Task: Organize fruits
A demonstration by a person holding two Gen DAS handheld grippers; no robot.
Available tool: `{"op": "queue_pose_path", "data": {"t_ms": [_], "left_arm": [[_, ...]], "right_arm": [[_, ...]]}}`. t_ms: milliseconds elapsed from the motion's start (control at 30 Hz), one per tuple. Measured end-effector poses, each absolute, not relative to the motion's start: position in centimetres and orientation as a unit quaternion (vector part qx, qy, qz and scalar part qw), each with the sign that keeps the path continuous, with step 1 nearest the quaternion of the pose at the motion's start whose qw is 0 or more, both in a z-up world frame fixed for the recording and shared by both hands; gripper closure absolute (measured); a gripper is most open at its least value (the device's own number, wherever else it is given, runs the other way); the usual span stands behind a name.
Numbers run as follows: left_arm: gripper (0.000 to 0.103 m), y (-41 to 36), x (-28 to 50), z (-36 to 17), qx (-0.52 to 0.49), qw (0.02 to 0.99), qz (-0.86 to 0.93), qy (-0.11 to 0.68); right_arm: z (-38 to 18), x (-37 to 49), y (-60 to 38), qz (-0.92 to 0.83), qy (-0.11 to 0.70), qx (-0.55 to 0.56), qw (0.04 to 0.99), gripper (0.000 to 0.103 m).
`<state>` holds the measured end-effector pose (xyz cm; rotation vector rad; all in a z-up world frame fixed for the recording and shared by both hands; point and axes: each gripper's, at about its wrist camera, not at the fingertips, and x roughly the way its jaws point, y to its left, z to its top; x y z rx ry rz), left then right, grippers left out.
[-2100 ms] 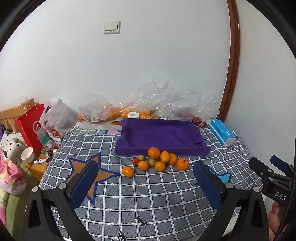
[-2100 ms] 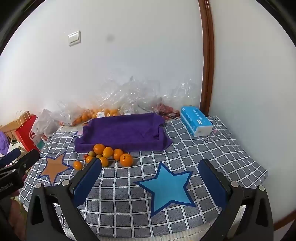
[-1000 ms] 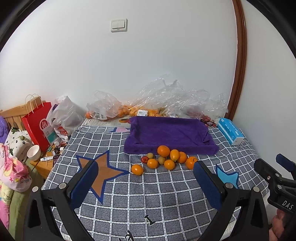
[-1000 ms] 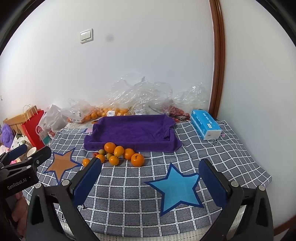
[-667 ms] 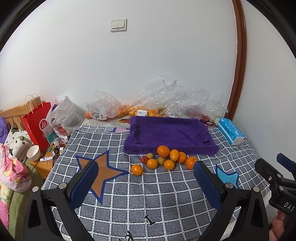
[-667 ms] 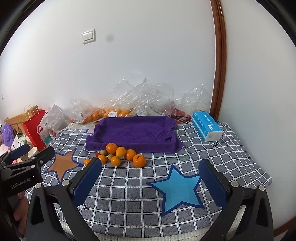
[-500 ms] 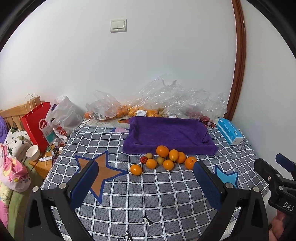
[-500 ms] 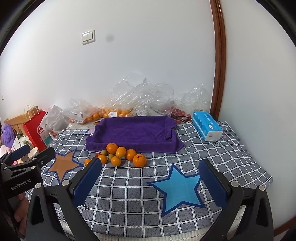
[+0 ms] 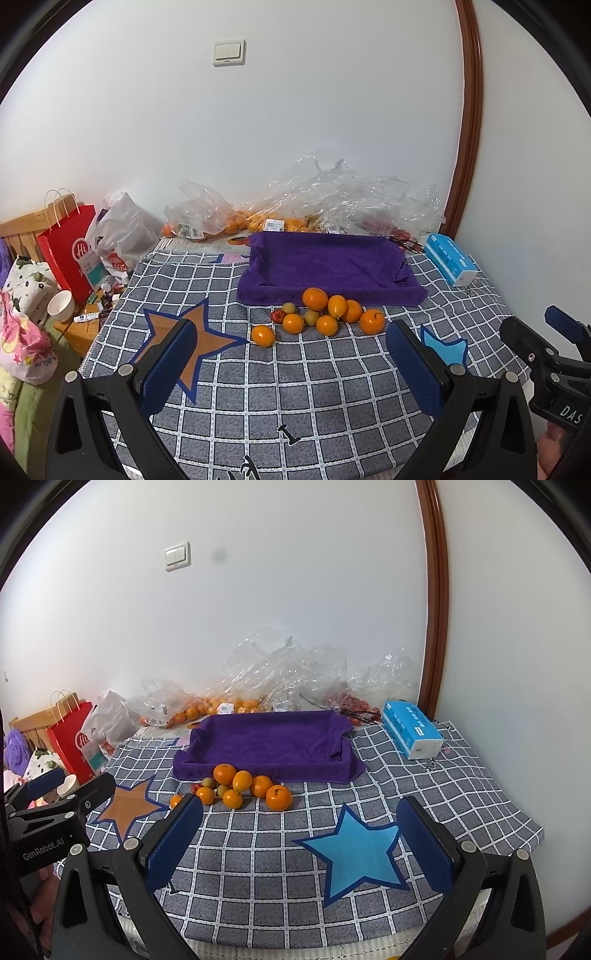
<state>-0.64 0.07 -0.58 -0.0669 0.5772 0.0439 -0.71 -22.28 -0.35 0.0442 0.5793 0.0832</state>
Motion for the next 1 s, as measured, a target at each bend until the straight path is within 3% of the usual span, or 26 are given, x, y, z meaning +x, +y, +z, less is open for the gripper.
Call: {"op": "queue_pose_path", "data": {"t_ms": [1000], "left_arm": [[0.001,-0.06,-0.60,-0.81,-0.030,0.959,0.023,0.280]], "right_arm": [[-1.08,-0.66,-22.43,0.040,0.286,0.029,0.957,0.000]]}}
